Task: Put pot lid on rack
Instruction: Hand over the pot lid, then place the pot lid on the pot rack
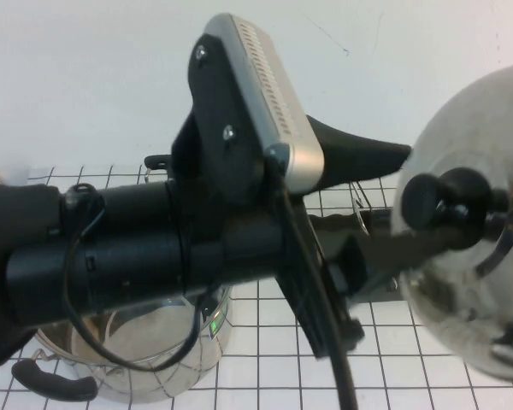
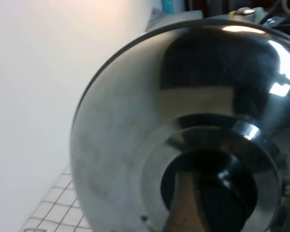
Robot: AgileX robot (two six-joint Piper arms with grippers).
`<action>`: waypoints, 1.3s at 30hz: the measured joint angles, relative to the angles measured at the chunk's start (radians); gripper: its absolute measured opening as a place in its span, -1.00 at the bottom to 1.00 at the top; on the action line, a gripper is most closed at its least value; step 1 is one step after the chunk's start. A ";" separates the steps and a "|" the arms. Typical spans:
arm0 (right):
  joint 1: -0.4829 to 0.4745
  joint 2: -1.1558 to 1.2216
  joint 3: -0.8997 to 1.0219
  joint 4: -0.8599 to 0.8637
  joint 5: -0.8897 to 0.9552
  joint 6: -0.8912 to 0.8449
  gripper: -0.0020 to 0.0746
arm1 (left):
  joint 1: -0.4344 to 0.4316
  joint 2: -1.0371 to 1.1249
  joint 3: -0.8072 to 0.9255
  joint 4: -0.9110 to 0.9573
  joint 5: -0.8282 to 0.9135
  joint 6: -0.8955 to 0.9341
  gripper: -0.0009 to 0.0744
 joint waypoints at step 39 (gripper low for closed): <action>0.222 0.931 -0.503 -0.141 -0.391 -0.351 -0.68 | 0.000 -0.304 0.269 1.123 0.077 -1.356 -0.98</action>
